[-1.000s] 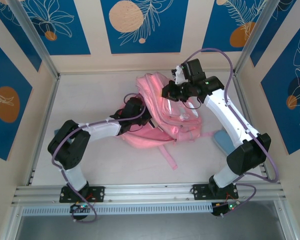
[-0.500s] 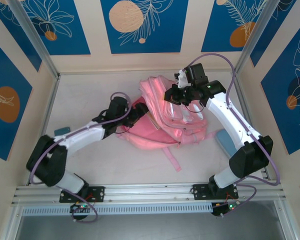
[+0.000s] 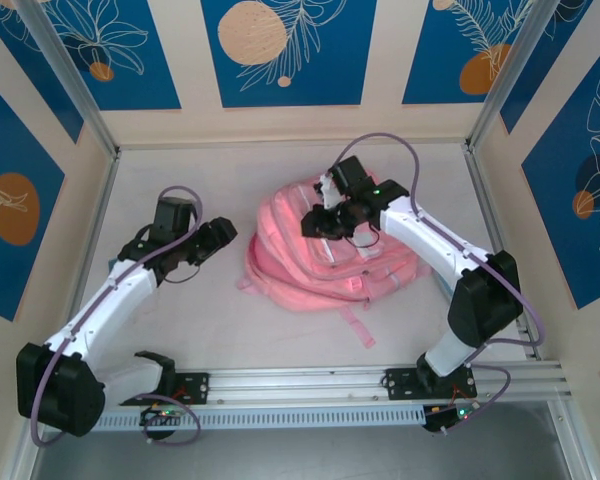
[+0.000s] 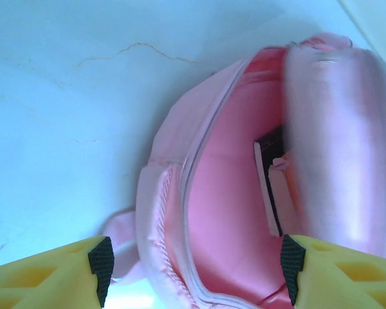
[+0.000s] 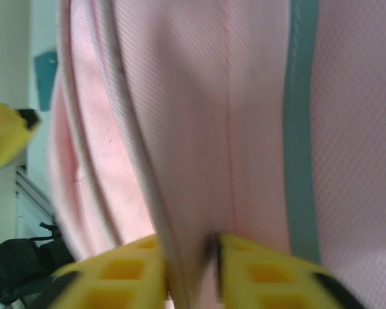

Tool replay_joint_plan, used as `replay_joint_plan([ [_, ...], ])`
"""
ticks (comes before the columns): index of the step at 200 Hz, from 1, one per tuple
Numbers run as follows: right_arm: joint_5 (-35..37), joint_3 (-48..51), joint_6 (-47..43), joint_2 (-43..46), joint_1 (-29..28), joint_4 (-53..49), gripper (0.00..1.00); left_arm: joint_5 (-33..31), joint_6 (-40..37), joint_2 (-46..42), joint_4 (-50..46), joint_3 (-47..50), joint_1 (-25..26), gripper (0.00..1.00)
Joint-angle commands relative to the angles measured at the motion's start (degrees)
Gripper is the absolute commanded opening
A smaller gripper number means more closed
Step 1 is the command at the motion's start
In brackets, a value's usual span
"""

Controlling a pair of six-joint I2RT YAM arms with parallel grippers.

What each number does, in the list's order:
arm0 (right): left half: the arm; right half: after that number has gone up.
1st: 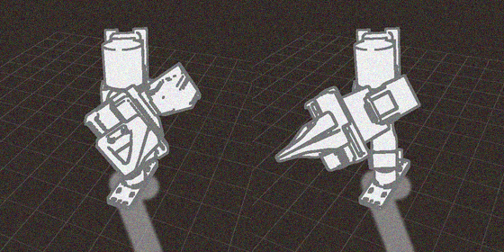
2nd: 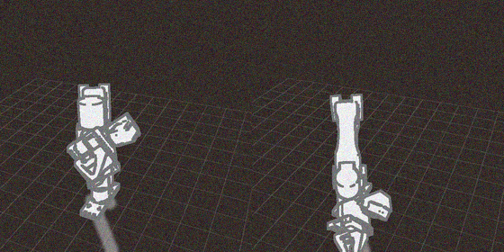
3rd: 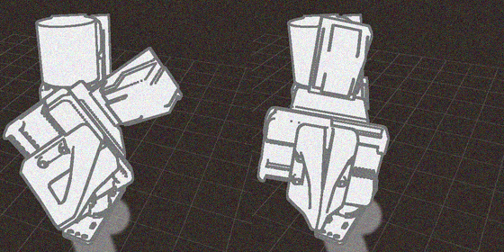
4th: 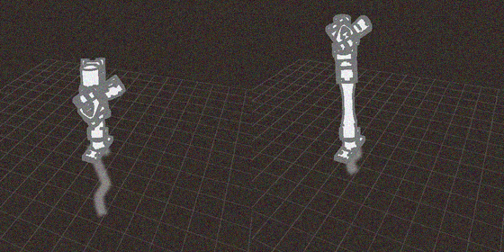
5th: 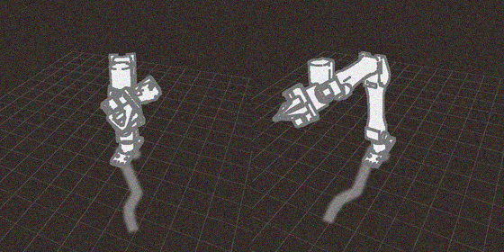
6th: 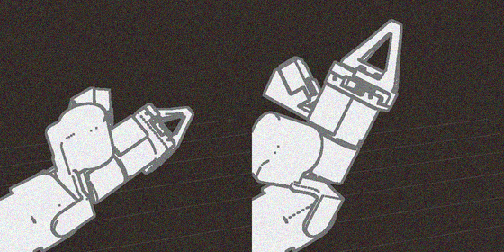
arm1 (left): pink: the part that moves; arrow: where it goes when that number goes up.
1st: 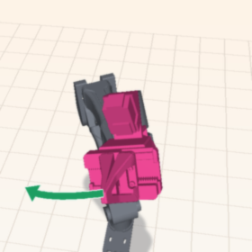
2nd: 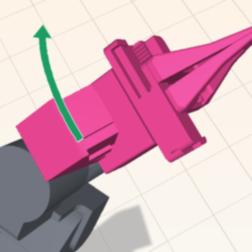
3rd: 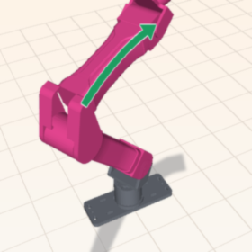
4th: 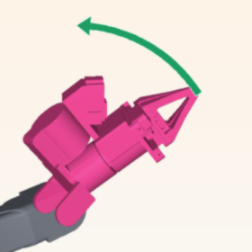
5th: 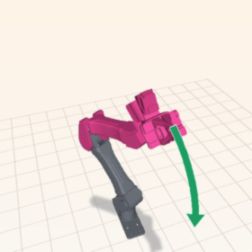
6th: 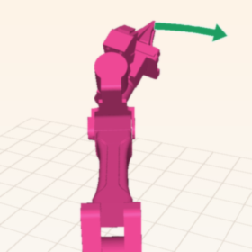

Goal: Pack the student bag

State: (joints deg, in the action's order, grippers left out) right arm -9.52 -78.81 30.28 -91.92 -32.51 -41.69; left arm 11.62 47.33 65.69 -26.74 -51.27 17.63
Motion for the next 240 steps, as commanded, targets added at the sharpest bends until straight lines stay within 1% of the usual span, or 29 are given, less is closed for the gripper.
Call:
replay_joint_plan([
  [1,8.8,3.8,2.8,4.4,-1.7,-1.3,0.54,3.0,-9.4,2.7,-5.1,-6.4,0.2,0.70],
  [12,11.1,6.5,6.0,7.0,-1.8,-0.5,0.61,4.8,-11.6,4.9,-4.6,-8.9,0.5,0.69],
  [32,15.1,12.3,13.2,11.5,-1.8,0.1,0.63,4.7,-14.4,9.5,-3.6,-13.6,2.3,0.67],
  [51,18.1,17.2,20.4,14.8,-1.6,-0.2,0.61,5.5,-15.9,15.7,-1.7,-18.3,4.3,0.64],
  [81,18.8,23.9,27.9,18.5,-1.1,0.6,0.53,5.3,-17.7,27.3,-1.2,-27.2,7.6,0.52],
  [89,18.7,25.2,29.1,19.1,-1.0,0.9,0.51,5.4,-18.2,30.2,-1.1,-29.7,8.3,0.51],
  [109,17.4,27.9,30.4,20.1,-0.9,2.3,0.49,9.8,-18.9,36.8,0.6,-35.1,9.3,0.50],
  [120,16.8,29.0,30.6,20.0,-0.8,2.9,0.48,10.6,-19.7,40.2,0.1,-38.3,10.2,0.49],
  [133,16.0,30.2,30.7,19.8,-0.5,3.9,0.47,10.0,-20.9,43.8,-1.1,-41.8,11.2,0.48],
  [155,15.2,31.5,30.3,18.4,0.1,5.8,0.47,7.2,-22.2,49.0,-5.6,-46.5,12.1,0.46],
  [184,14.8,31.6,27.7,15.3,1.6,7.9,0.47,2.5,-22.8,50.9,-8.8,-44.9,12.5,0.44],
  [199,14.7,31.1,26.0,13.3,3.1,9.2,0.47,1.7,-23.1,50.4,-9.2,-42.1,12.5,0.43],
  [226,16.2,29.1,22.6,9.0,5.4,11.2,0.46,1.9,-22.8,47.2,-7.8,-33.5,12.5,0.36],
  [240,16.3,27.5,20.4,6.3,6.3,12.7,0.46,2.0,-22.4,44.4,-6.0,-28.0,12.5,0.35],
])
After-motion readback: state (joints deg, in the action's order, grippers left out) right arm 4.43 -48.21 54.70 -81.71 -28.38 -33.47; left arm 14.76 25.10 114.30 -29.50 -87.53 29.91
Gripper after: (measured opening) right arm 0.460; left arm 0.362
